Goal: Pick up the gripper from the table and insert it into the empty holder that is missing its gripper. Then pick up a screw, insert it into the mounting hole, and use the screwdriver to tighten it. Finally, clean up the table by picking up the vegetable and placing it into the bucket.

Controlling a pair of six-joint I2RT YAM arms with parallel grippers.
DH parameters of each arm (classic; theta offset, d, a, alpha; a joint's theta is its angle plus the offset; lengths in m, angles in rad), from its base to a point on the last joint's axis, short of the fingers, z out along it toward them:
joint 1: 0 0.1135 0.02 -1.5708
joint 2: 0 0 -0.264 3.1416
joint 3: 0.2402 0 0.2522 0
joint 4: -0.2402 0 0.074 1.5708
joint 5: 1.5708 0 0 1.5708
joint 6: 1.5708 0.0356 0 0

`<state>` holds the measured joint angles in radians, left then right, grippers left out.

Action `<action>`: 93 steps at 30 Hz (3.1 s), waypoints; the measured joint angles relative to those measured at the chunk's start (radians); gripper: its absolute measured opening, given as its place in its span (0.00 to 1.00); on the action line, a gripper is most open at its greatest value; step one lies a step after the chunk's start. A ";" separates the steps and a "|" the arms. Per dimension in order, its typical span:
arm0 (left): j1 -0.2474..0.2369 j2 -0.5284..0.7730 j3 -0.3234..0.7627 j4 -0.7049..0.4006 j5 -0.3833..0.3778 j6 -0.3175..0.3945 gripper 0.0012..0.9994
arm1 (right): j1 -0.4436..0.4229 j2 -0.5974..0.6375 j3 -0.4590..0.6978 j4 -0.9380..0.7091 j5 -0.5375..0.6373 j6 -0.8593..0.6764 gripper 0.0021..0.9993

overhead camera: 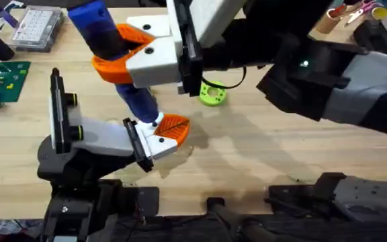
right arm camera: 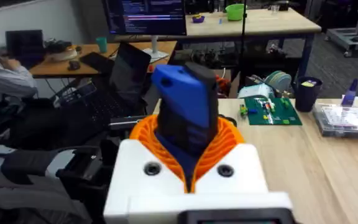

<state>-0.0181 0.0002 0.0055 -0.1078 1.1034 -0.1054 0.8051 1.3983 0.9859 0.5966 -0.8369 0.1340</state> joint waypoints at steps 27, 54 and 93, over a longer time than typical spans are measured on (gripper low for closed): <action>0.000 0.000 0.000 -0.001 0.004 -0.007 0.00 | 0.000 0.000 -0.015 0.006 0.025 0.002 0.02; 0.001 0.000 0.001 0.000 0.000 -0.003 0.00 | -0.093 0.019 0.129 0.226 0.035 0.127 0.02; 0.001 0.000 0.001 0.000 -0.001 -0.003 0.00 | -0.380 0.402 0.278 -0.685 0.888 -1.089 0.02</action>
<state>-0.0170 0.0006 0.0063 -0.1081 1.1023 -0.1085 0.4247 1.8002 1.2640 -0.0882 0.0509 -0.9550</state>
